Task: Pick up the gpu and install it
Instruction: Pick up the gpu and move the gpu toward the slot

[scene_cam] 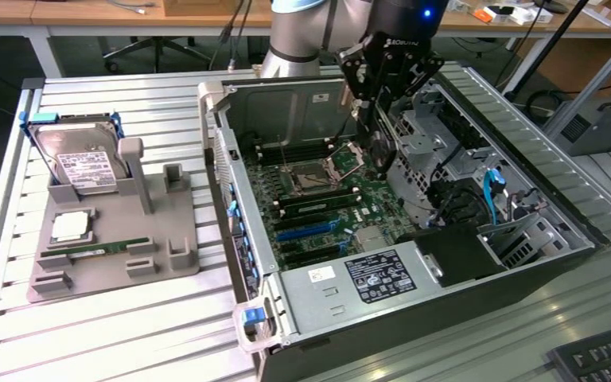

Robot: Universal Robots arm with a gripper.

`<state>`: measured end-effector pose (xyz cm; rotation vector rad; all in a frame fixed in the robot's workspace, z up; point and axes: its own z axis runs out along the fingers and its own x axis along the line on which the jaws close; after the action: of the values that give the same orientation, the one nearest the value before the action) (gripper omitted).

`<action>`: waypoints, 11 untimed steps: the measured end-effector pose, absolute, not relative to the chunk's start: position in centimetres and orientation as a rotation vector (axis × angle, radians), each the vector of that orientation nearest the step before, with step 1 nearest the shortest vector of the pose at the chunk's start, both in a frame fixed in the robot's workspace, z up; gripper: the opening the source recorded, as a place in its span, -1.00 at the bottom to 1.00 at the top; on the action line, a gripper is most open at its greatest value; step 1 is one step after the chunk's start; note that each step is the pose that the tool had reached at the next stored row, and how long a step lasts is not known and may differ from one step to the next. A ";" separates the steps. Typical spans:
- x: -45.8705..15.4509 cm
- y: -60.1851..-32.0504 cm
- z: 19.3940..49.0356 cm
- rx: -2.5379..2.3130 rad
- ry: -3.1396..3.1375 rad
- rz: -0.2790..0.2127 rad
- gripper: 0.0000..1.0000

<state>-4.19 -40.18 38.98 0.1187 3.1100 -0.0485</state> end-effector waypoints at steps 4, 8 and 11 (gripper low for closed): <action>-4.2 -40.2 38.7 0.119 3.110 -0.049 -0.47; -4.1 -40.2 38.5 0.119 3.110 -0.049 -0.47; -4.0 -40.2 38.5 0.120 3.110 -0.049 -0.47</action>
<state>-4.02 -40.18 38.48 0.1196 3.1100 -0.0489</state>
